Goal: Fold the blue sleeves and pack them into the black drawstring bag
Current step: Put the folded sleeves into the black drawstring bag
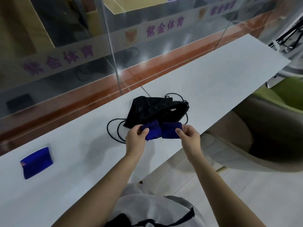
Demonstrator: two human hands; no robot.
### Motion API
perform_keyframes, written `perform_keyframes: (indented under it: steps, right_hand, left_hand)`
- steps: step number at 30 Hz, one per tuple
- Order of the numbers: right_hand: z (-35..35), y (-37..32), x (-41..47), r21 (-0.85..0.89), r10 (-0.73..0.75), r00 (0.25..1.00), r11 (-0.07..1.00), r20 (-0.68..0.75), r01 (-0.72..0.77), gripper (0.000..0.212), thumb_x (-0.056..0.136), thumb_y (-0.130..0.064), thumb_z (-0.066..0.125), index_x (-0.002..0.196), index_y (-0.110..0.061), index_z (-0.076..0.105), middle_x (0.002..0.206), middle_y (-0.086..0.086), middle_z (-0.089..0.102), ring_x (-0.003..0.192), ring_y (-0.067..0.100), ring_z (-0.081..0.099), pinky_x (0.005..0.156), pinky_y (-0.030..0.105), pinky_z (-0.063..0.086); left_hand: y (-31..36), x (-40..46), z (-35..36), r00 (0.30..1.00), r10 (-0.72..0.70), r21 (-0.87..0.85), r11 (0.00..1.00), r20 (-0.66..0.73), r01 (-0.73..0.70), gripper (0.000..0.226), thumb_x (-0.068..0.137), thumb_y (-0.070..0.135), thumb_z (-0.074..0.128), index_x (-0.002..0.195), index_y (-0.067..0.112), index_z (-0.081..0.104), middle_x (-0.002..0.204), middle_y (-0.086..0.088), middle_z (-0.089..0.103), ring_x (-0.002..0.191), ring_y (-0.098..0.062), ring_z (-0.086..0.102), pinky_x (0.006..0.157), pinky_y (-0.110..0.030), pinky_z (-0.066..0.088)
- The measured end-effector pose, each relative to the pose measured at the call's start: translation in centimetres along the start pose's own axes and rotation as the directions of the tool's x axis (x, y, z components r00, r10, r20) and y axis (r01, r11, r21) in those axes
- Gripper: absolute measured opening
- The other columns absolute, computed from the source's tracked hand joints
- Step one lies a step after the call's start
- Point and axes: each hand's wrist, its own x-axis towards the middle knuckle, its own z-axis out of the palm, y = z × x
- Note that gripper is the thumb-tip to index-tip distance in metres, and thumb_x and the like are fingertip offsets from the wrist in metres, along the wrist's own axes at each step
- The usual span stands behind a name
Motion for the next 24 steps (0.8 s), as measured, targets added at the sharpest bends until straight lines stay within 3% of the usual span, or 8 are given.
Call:
perform_keyframes:
  steps: [2,4,6,9,12,17,20,24]
  right_hand:
    - [0.1,-0.8,3.2,-0.07,-0.011,1.0,0.998,-0.005,0.01,0.004,0.09,-0.027,0.071,0.089,-0.024,0.068,0.08,-0.008,0.073,0.076,0.011,0.068,0.068,0.025,0.052]
    - [0.3,-1.4,6.2,-0.18,-0.036,0.999,0.983,0.025,0.04,0.003,0.09,-0.025,0.069,0.089,-0.028,0.067,0.082,-0.01,0.073,0.075,0.004,0.068,0.057,0.013,0.047]
    - [0.3,-1.7,8.9,-0.294,-0.061,0.994,0.952,0.093,0.086,0.009,0.09,-0.023,0.068,0.089,-0.032,0.066,0.085,-0.014,0.071,0.074,-0.003,0.066,0.053,0.008,0.045]
    - [0.6,-1.7,13.2,-0.46,-0.093,0.964,0.864,0.249,0.202,0.012,0.088,-0.019,0.066,0.091,-0.031,0.064,0.084,-0.016,0.068,0.073,0.001,0.064,0.056,0.01,0.042]
    - [1.4,-1.6,17.6,-0.553,-0.106,0.892,0.751,0.439,0.361,0.013,0.085,-0.017,0.065,0.093,-0.027,0.063,0.083,-0.013,0.065,0.072,0.009,0.062,0.059,0.021,0.046]
    - [1.9,-1.2,23.1,-0.516,-0.14,0.746,0.639,0.651,0.57,0.02,0.083,-0.017,0.068,0.102,-0.016,0.063,0.102,-0.006,0.062,0.086,0.016,0.06,0.074,0.025,0.045]
    - [1.9,-1.1,25.4,-0.432,-0.172,0.665,0.637,0.727,0.638,0.018,0.082,-0.012,0.07,0.098,-0.012,0.063,0.115,-0.009,0.059,0.096,0.011,0.057,0.081,0.022,0.043]
    - [2.2,-1.0,27.2,-0.416,-0.13,0.673,0.696,0.728,0.585,0.019,0.087,-0.013,0.072,0.105,-0.012,0.067,0.111,-0.003,0.06,0.097,0.017,0.06,0.086,0.023,0.046]
  left_hand:
    - [0.7,1.7,1.5,1.0,-0.001,0.052,0.999,-0.013,0.001,0.016,0.092,0.032,0.065,0.104,0.022,0.07,0.089,0.009,0.072,0.087,-0.013,0.067,0.072,-0.028,0.052]
    - [1.4,3.2,3.0,1.0,-0.018,0.128,0.992,-0.017,0.02,0.018,0.092,0.032,0.066,0.105,0.02,0.069,0.093,0.007,0.071,0.088,-0.014,0.065,0.073,-0.027,0.047]
    - [1.6,4.4,4.6,0.999,-0.046,0.2,0.979,-0.021,0.049,0.021,0.093,0.03,0.067,0.11,0.017,0.068,0.099,0.006,0.07,0.09,-0.014,0.062,0.076,-0.024,0.043]
    - [1.4,6.2,6.6,0.994,-0.101,0.246,0.963,-0.047,0.109,0.025,0.095,0.029,0.067,0.116,0.015,0.067,0.106,0.002,0.069,0.092,-0.013,0.059,0.078,-0.024,0.043]
    - [1.3,7.8,8.0,0.987,-0.127,0.265,0.952,-0.102,0.15,0.023,0.095,0.027,0.067,0.116,0.017,0.067,0.109,0.003,0.069,0.092,-0.01,0.057,0.079,-0.022,0.042]
    - [1.8,9.2,9.5,0.953,-0.114,0.212,0.961,-0.281,0.178,0.018,0.095,0.022,0.067,0.112,0.018,0.066,0.113,0.009,0.064,0.109,-0.015,0.06,0.09,-0.02,0.037]
    - [2.1,9.9,9.9,0.94,-0.14,0.208,0.955,-0.312,0.211,0.021,0.096,0.02,0.066,0.117,0.014,0.066,0.131,0.002,0.061,0.126,-0.019,0.054,0.104,-0.024,0.036]
    - [2.3,10.5,10.0,0.908,-0.192,0.206,0.937,-0.373,0.283,0.023,0.095,0.02,0.067,0.117,0.014,0.067,0.112,0.002,0.067,0.108,-0.021,0.062,0.091,-0.023,0.041]
